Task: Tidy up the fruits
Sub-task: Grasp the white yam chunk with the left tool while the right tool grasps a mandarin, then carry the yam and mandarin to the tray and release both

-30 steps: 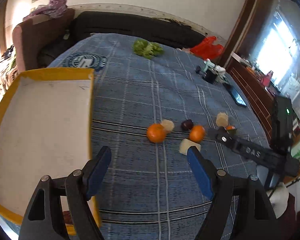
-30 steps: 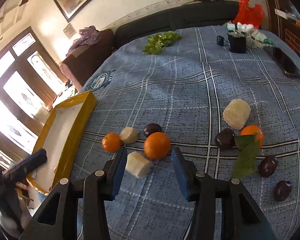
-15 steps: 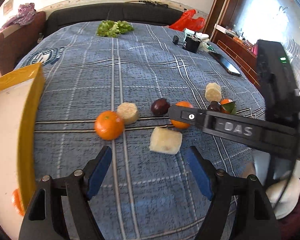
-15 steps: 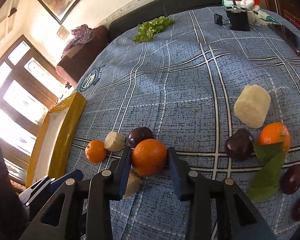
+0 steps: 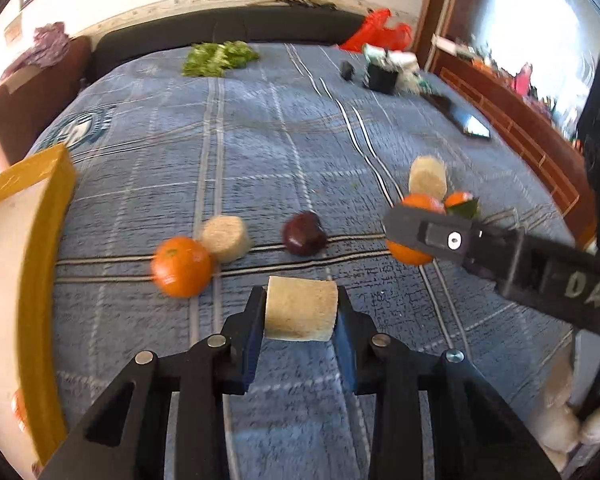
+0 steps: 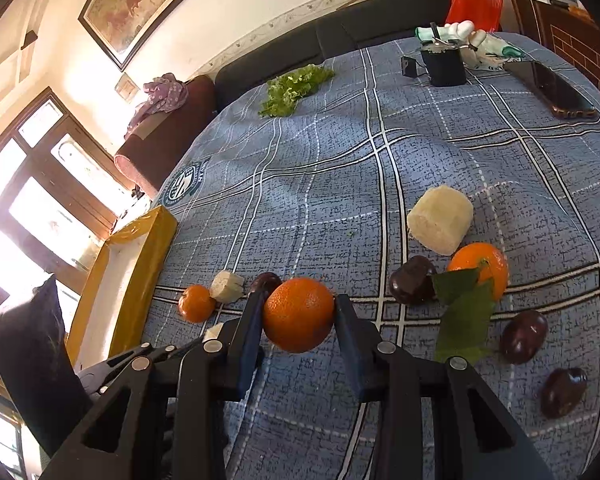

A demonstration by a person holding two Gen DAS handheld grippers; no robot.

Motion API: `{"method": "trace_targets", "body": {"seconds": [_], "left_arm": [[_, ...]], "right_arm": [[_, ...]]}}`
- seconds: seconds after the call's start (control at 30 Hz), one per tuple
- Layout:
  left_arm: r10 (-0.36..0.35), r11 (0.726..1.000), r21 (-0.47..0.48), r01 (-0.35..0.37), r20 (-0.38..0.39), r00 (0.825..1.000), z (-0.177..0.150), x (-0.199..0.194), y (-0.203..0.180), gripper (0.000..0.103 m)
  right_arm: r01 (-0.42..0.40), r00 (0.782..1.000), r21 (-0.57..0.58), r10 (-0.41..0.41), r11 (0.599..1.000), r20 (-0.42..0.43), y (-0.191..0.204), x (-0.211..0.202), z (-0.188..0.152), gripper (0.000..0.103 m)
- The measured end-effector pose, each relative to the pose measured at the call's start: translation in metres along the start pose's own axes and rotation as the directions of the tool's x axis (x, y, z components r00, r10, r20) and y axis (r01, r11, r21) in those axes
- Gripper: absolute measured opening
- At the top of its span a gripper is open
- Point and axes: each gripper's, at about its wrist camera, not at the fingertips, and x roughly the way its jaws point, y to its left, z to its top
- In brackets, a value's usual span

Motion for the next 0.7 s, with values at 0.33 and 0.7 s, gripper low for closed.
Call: {"method": "trace_targets", "body": {"seconds": [0.33, 0.7], "left_arm": [[0.203, 0.941, -0.293, -0.17, 0.086, 0.975, -0.039, -0.105, 0.118, 0.032], [0.462, 0.757, -0.529, -0.384, 0.017, 0.887, -0.101, -0.153, 0.246, 0.032]], "right_arm": [[-0.126, 0.992, -0.186, 0.12, 0.974, -0.044, 0.097, -0.004, -0.019, 0.04], [-0.322, 0.933, -0.404, 0.214, 0.856, -0.29, 0.246, 0.062, -0.082, 0.04]]}}
